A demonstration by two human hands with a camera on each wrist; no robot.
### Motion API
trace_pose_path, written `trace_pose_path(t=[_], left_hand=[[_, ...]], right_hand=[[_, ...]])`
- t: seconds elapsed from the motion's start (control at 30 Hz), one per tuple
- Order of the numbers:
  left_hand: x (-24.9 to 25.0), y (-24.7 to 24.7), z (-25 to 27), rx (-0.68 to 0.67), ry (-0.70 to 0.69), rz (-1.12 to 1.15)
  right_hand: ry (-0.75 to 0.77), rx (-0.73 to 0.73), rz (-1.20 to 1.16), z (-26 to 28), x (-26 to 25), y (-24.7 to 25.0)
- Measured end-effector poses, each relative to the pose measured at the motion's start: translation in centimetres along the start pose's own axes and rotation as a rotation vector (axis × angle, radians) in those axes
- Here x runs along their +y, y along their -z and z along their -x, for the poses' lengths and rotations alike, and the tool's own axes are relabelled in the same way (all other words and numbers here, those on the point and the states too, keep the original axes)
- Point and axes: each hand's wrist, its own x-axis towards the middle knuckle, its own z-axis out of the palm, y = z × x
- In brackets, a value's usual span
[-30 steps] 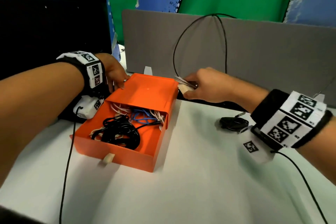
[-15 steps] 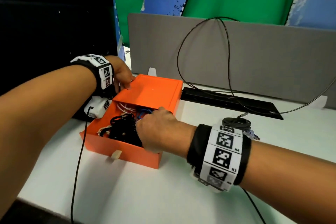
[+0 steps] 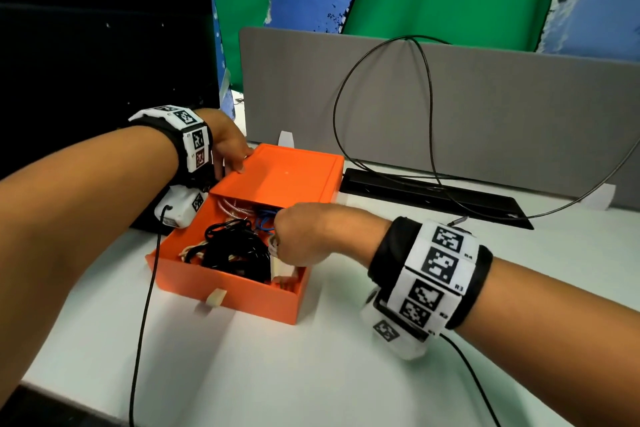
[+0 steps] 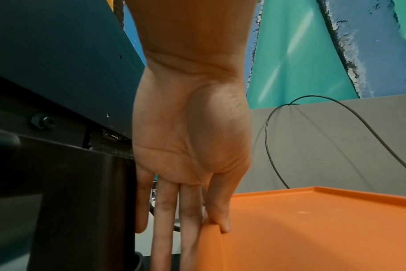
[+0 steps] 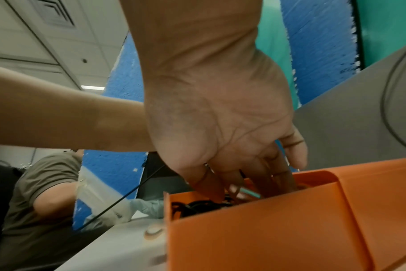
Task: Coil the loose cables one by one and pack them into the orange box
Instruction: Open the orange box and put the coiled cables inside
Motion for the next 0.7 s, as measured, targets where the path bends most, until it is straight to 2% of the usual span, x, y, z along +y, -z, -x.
trace_pose_path(t=[0.13, 0.23, 0.37, 0.47, 0.53, 0.6, 0.7], left_hand=[[0.0, 0.1, 0.1, -0.015, -0.030, 0.031], [0.1, 0.0, 0.2, -0.015, -0.034, 0.060], [-0.2, 0.0, -0.2, -0.001, -0.029, 0.048], [-0.4, -0.2, -0.6, 0.005, -0.023, 0.083], [-0.3, -0.4, -0.7, 0.030, -0.040, 0.135], [0.0, -0.6, -0.8, 0.036, -0.053, 0.166], [-0.2, -0.6, -1.6, 0.045, -0.055, 0.181]], right_hand=[[0.036, -0.023, 0.001, -0.7, 1.2, -0.2], [0.054, -0.008, -0.086, -0.9, 2.2, 0.1], [0.050, 0.165, -0.132, -0.3, 3.4, 0.8], [-0.019, 0.316, -0.136, 0.9, 5.8, 2.1], [-0.107, 0.359, -0.067, 1.7, 9.0, 2.9], [-0.212, 0.282, 0.065, 2.7, 12.5, 3.0], [-0.354, -0.052, 0.128, 4.7, 17.5, 1.4]])
